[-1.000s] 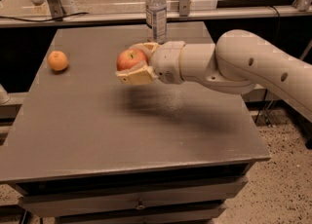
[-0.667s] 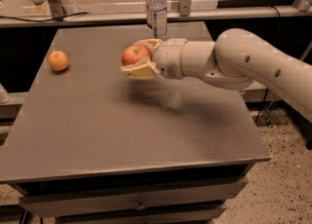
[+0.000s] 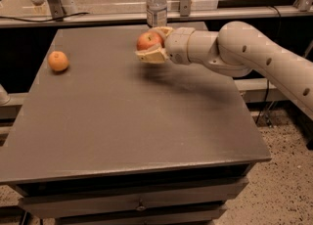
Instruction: Move apple near blue plastic bottle
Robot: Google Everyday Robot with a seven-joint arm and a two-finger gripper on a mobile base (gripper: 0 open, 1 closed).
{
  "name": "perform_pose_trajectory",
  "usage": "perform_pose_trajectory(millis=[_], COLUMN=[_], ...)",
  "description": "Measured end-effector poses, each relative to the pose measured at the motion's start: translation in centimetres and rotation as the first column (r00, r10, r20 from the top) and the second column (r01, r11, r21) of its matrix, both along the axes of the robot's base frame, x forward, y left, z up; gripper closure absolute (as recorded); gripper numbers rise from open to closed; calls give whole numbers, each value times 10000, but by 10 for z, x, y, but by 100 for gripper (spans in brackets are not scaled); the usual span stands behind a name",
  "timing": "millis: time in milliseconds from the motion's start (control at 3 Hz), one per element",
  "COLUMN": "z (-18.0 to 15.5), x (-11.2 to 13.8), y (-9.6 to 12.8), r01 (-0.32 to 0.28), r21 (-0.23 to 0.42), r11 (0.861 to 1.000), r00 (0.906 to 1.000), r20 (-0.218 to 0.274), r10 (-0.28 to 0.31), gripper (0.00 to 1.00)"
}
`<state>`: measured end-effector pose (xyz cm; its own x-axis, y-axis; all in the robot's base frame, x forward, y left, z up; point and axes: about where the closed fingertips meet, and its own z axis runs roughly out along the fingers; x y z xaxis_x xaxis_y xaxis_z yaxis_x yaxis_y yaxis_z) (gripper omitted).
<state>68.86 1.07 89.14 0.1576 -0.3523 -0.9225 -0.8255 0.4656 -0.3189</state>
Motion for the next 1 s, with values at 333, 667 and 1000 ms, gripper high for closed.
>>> perform_pose_trajectory(millis=[333,667,1000], z=[5,9,5], x=[27,40,50], y=[-22,-40,-52], r01=[619,1087,1413], r21=[-66,-133,-258], r11=[9981,9940,9896], r00=[9974,9923,9879], r20=[375,607,683], r10=[-616,-1077,-1392], gripper=[100,100,100])
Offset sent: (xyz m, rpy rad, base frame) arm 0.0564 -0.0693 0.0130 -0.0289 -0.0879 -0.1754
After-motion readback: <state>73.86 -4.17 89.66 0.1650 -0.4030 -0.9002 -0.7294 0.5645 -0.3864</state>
